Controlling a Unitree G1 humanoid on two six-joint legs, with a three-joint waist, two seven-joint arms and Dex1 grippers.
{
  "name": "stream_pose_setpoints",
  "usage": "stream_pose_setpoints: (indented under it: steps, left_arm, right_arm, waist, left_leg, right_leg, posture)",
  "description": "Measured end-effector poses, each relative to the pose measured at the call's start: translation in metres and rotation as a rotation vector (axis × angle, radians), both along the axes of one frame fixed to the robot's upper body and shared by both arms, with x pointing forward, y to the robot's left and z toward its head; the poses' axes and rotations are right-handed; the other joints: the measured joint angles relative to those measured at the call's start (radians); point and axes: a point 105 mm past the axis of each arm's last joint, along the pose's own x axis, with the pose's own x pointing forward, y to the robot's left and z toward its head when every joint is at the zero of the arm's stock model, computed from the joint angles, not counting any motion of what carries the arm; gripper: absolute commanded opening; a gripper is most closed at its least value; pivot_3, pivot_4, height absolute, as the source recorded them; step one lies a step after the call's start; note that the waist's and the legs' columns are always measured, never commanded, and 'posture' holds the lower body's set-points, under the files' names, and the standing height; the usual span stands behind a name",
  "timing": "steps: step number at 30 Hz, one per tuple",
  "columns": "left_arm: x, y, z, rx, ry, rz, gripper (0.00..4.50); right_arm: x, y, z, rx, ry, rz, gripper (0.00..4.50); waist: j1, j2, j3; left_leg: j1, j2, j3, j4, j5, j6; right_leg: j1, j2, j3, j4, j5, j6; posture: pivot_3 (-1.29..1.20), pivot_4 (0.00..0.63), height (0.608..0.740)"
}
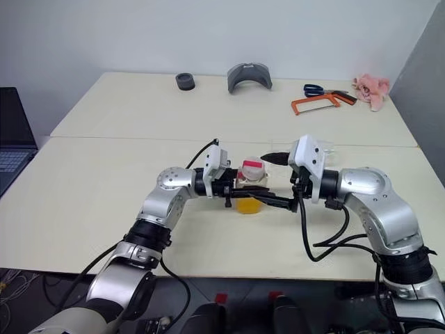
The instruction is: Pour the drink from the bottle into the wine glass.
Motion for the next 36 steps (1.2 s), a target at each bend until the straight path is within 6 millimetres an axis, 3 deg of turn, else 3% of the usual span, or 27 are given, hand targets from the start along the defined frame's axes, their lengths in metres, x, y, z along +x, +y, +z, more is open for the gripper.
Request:
stream_pose_setpoints:
  steps: [9,19,30,33,36]
  left_arm:
    - [0.0,-0.001,0.0,-0.003,-0.001,0.004,1.61]
    - [0.001,-0.002,0.0,-0.01,0.001,0.007,1.61]
    - [0.0,-0.004,-0.003,-0.012,0.006,-0.008,1.61]
    - [0.001,-0.004,-0.003,-0.011,0.004,-0.009,1.61]
    - [0.001,-0.004,-0.003,-0.01,0.004,-0.008,1.61]
  right_arm:
    - [-0.001,-0.004,0.003,0.037,-0.008,-0.07,4.5]
    - [0.004,0.005,0.013,0.109,-0.003,-0.125,4.5]
    - [0.014,0.01,0.005,0.095,0.034,-0.137,4.5]
    - [0.015,0.009,0.004,0.099,0.041,-0.139,3.91]
    - [0.013,0.011,0.004,0.105,0.052,-0.128,2.87]
  waist:
    - [0.0,0.0,0.0]
    - [0.0,0.0,0.0]
    - [0.0,0.0,0.0]
    - [0.0,0.0,0.0]
    - [0.0,0.0,0.0]
  left_leg:
    - [0.0,0.0,0.0,0.0,0.0,0.0]
    - [0.0,0.0,0.0,0.0,0.0,0.0]
    - [0.0,0.0,0.0,0.0,0.0,0.0]
    - [0.0,0.0,0.0,0.0,0.0,0.0]
    - [0.0,0.0,0.0,0.0,0.0,0.0]
  right_leg:
    - [0.0,0.0,0.0,0.0,0.0,0.0]
    - [0.0,0.0,0.0,0.0,0.0,0.0]
    - [0.0,0.0,0.0,0.0,0.0,0.0]
    - [0.0,0.0,0.0,0.0,0.0,0.0]
    - [0.0,0.0,0.0,0.0,0.0,0.0]
  posture:
    - [0.0,0.15,0.74]
    - [0.0,0.15,0.74]
    - [0.0,0.15,0.74]
    - [0.0,0.15,0.74]
    - [0.0,0.15,0.74]
